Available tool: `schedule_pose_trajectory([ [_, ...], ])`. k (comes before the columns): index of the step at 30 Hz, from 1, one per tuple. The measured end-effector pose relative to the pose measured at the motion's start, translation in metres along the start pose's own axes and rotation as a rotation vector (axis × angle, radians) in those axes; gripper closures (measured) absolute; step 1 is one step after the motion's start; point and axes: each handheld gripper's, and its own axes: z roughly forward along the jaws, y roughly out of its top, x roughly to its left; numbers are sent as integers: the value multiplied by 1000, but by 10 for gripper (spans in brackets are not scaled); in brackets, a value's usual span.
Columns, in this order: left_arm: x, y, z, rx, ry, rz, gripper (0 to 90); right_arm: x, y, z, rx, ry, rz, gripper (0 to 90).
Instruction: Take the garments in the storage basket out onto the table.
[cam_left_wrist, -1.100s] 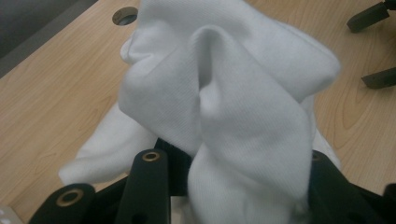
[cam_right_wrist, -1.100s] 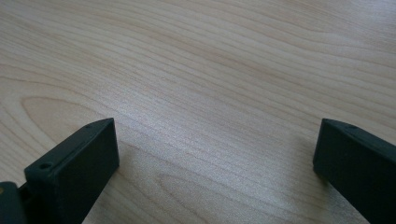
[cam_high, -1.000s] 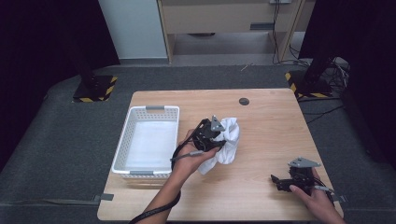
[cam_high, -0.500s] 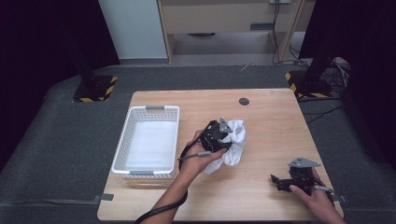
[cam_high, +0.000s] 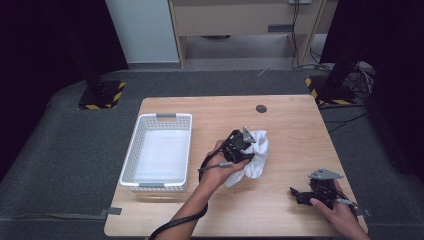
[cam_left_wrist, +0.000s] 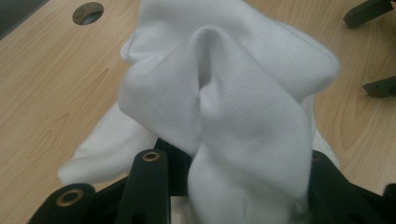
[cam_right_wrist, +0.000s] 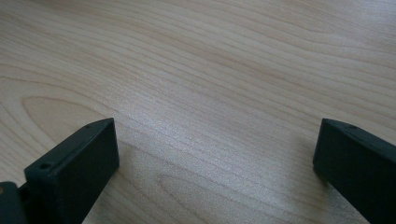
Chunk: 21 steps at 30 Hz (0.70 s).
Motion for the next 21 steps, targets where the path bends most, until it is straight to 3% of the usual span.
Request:
schedule_pose_trajectory([
  [21,-11,8,28,30,-8,10,622,0,0,0,1,2,0,5],
])
